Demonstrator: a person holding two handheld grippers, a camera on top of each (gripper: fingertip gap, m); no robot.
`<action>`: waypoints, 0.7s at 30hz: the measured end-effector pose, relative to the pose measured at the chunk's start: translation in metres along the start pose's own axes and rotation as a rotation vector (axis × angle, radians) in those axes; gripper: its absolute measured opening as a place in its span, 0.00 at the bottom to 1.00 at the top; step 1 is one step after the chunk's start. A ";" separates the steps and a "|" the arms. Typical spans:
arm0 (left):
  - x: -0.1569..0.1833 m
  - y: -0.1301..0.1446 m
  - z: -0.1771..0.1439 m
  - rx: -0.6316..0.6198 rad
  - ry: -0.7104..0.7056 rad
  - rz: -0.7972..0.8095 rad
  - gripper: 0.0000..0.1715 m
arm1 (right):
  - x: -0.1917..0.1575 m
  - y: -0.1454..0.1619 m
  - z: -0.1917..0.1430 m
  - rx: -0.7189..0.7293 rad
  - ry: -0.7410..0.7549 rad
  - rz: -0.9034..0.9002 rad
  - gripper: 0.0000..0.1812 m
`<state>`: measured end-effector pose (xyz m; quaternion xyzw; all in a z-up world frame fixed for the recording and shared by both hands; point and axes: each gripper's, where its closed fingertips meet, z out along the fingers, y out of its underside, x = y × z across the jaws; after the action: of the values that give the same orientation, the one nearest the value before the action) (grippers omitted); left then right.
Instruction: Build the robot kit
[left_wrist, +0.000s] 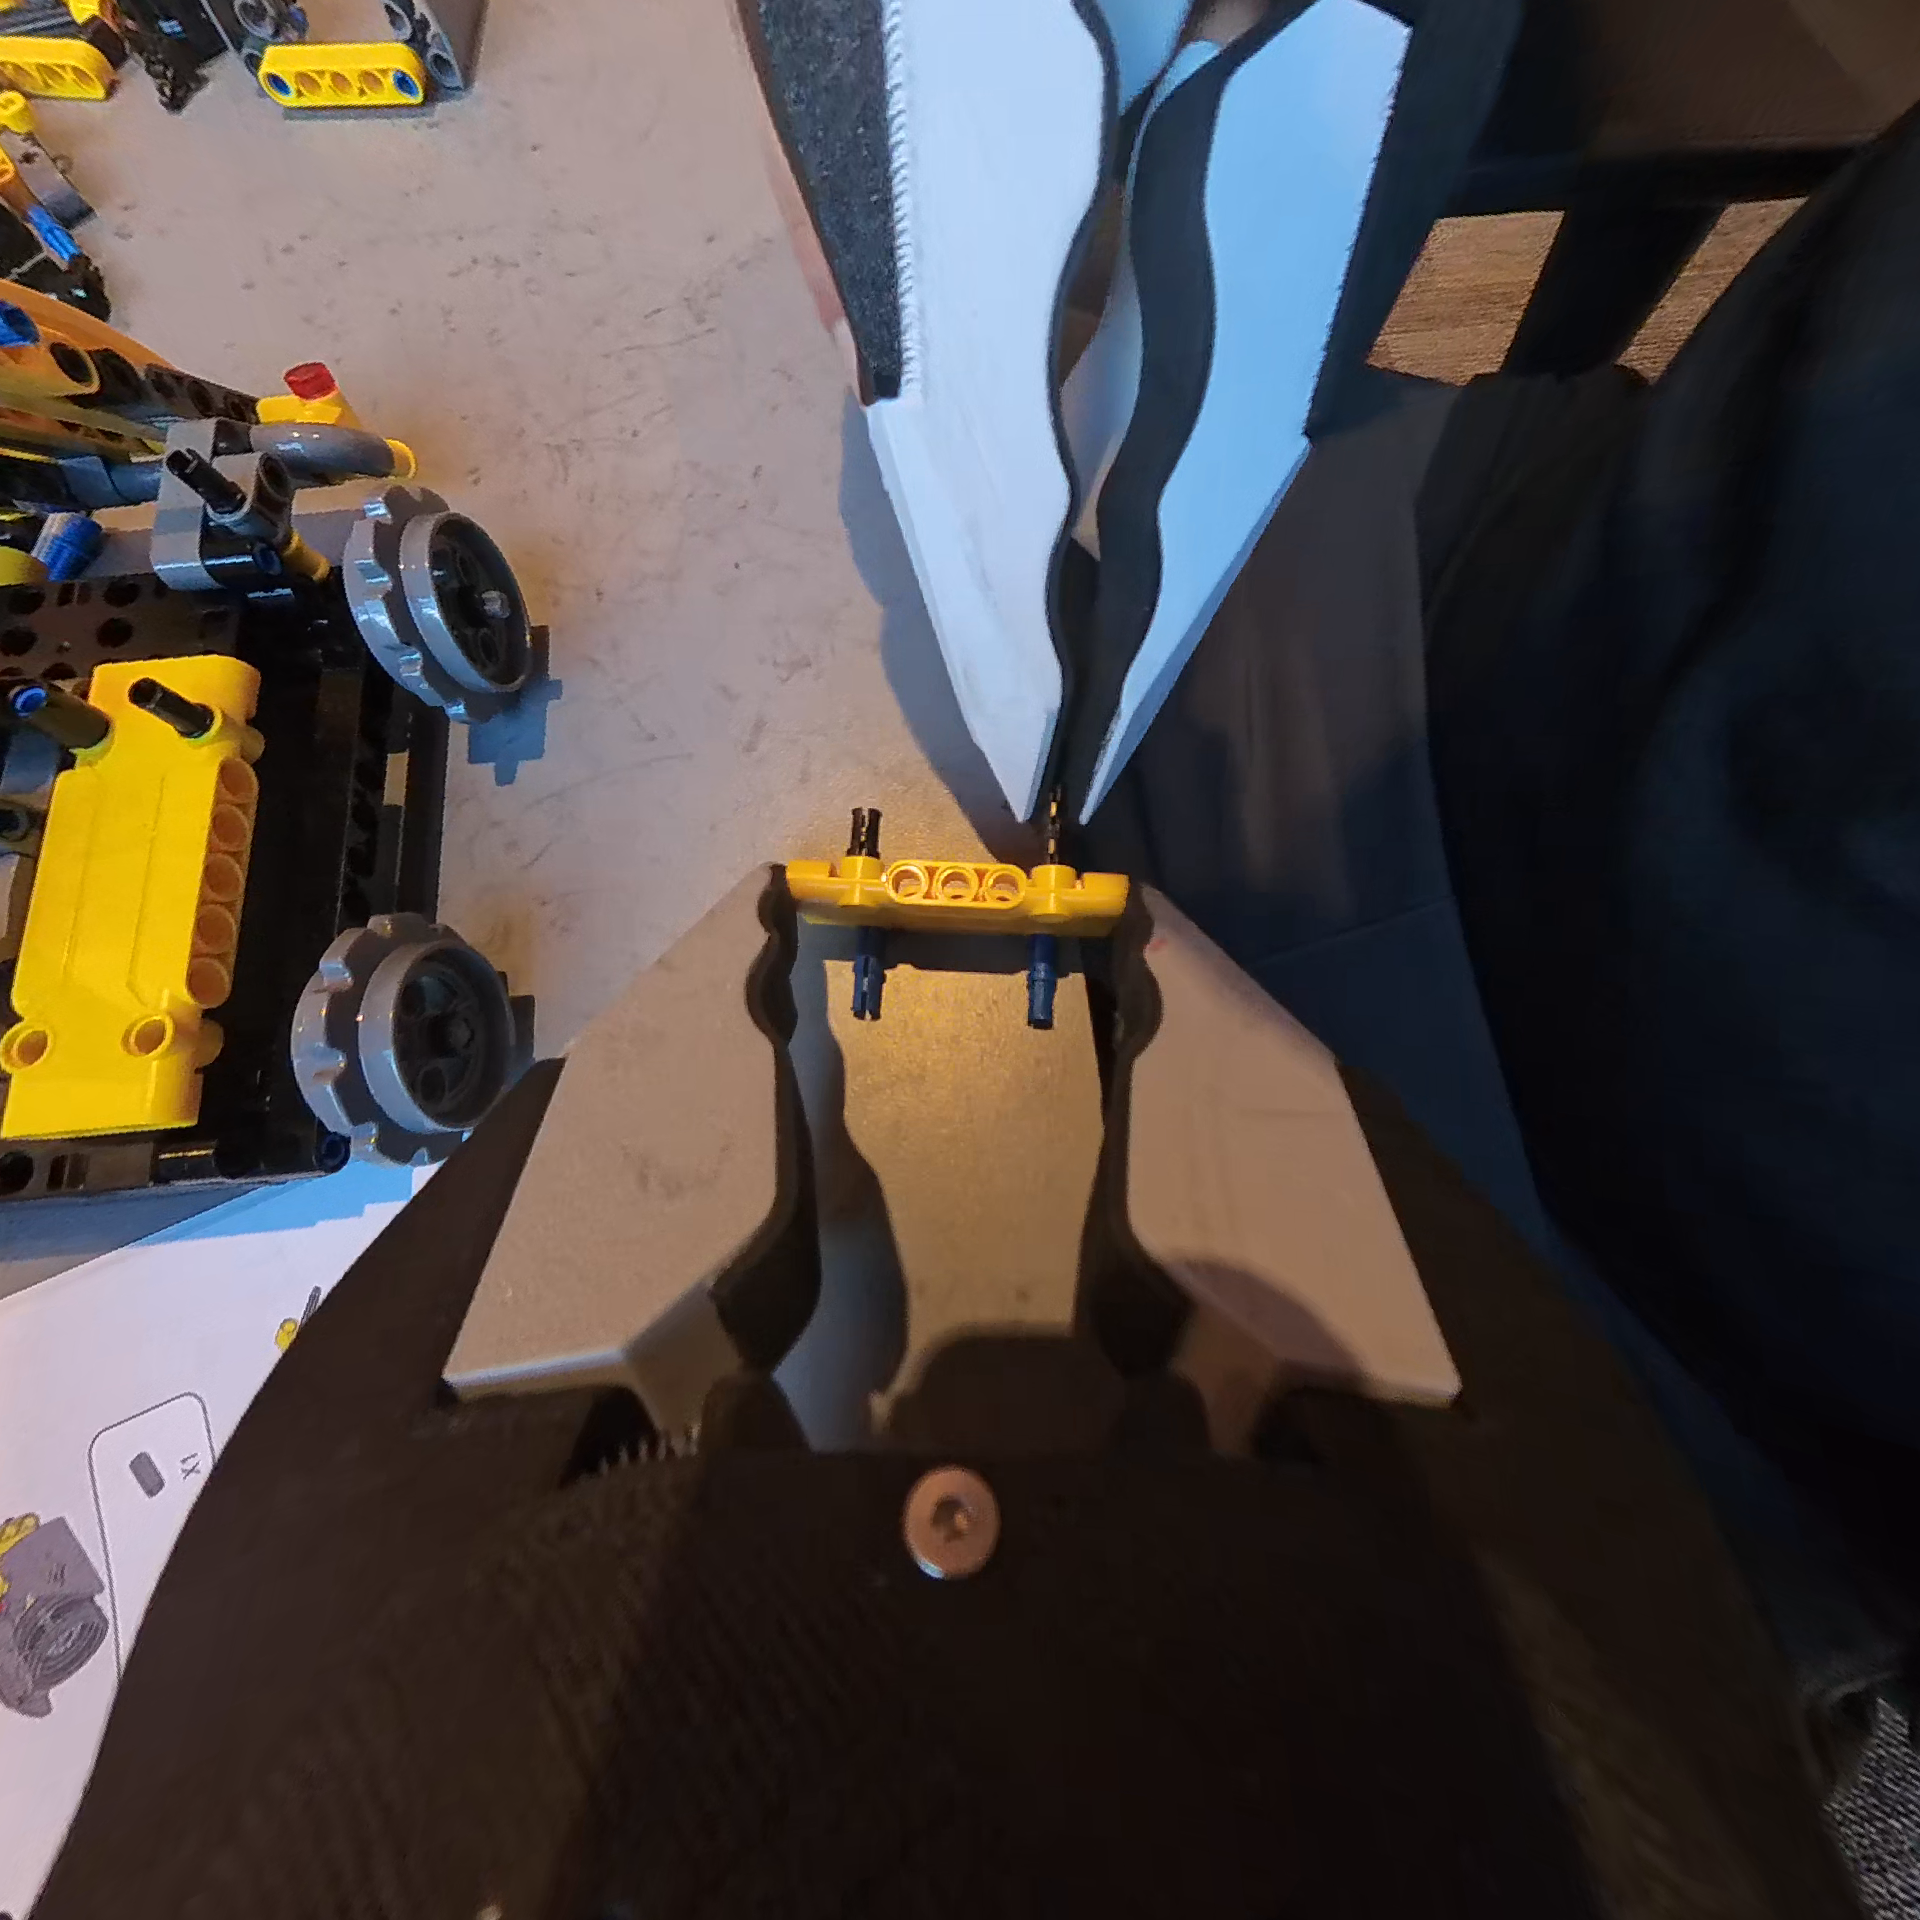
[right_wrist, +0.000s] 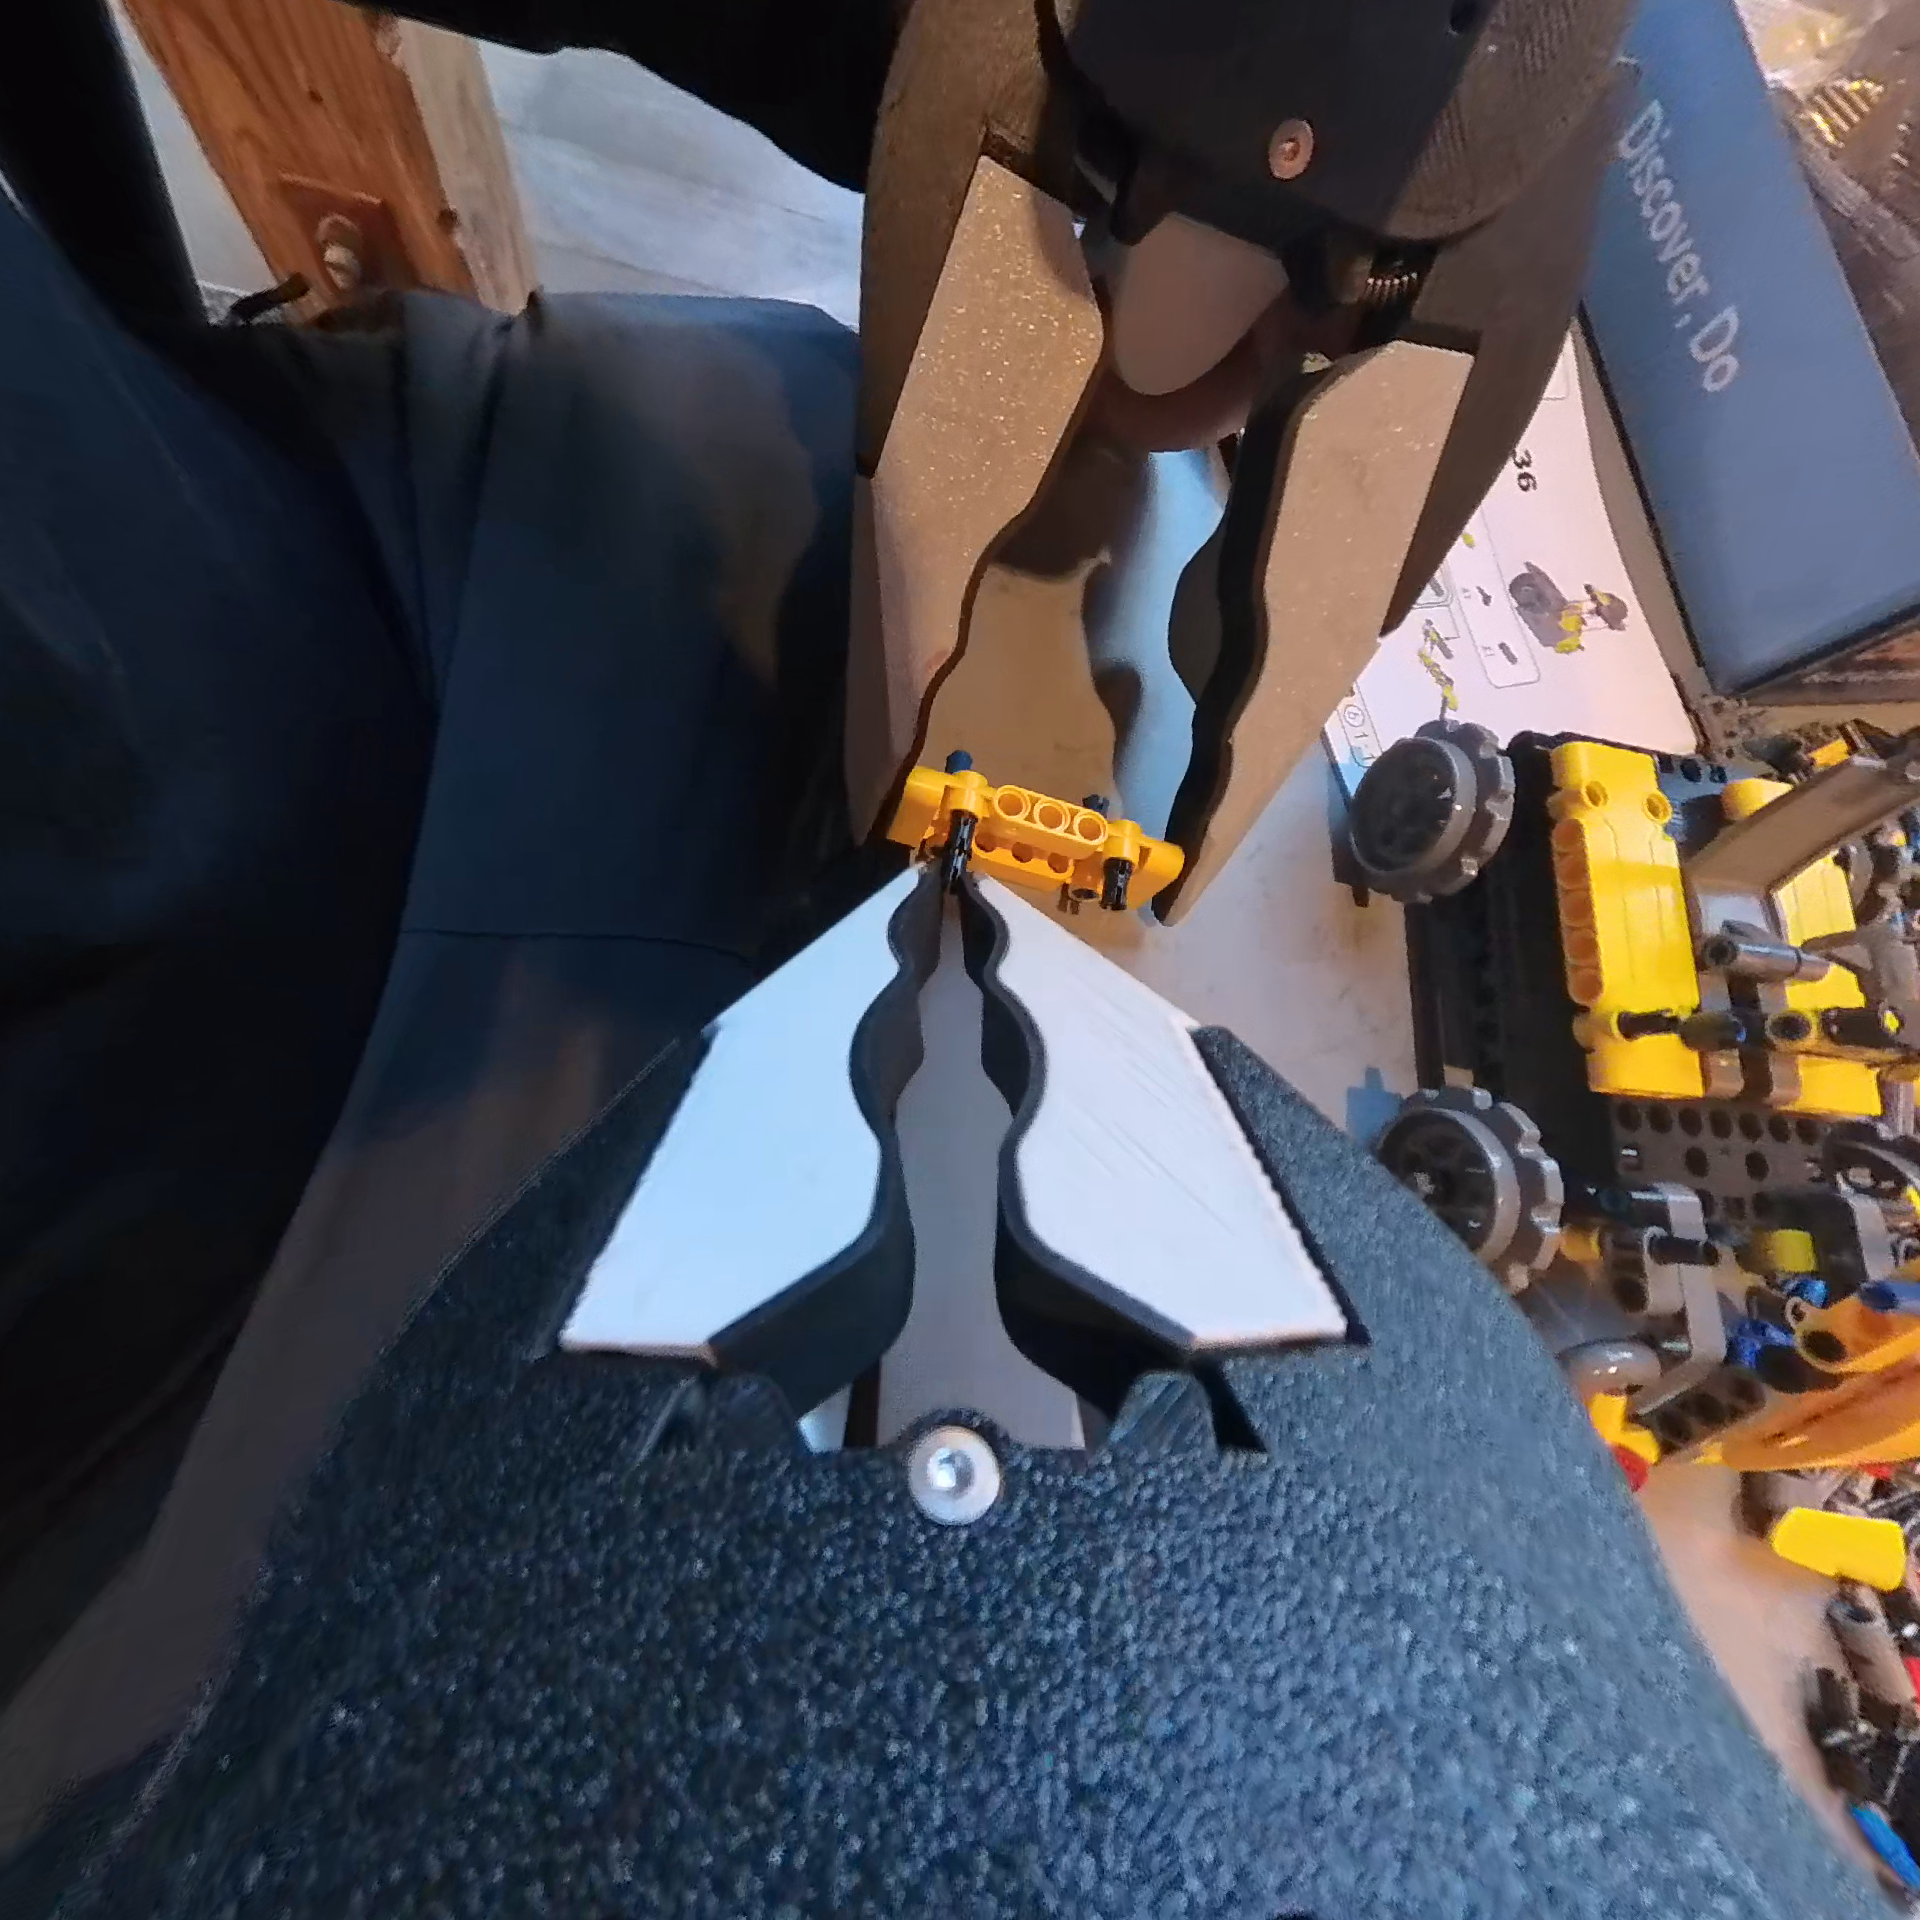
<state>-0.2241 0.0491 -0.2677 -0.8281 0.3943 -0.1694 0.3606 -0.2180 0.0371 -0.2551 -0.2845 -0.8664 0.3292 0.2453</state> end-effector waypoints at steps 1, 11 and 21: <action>0.000 0.000 0.000 0.000 0.001 0.000 0.35 | 0.000 0.000 0.000 -0.005 -0.007 -0.016 0.02; 0.000 0.001 -0.001 0.000 0.000 -0.001 0.35 | -0.003 -0.005 0.000 -0.007 -0.063 -0.064 0.02; 0.000 0.000 0.000 0.002 0.001 0.000 0.35 | 0.002 0.005 0.006 -0.024 -0.025 -0.024 0.02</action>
<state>-0.2244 0.0491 -0.2678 -0.8276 0.3944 -0.1703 0.3612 -0.2216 0.0386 -0.2620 -0.2728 -0.8767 0.3191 0.2351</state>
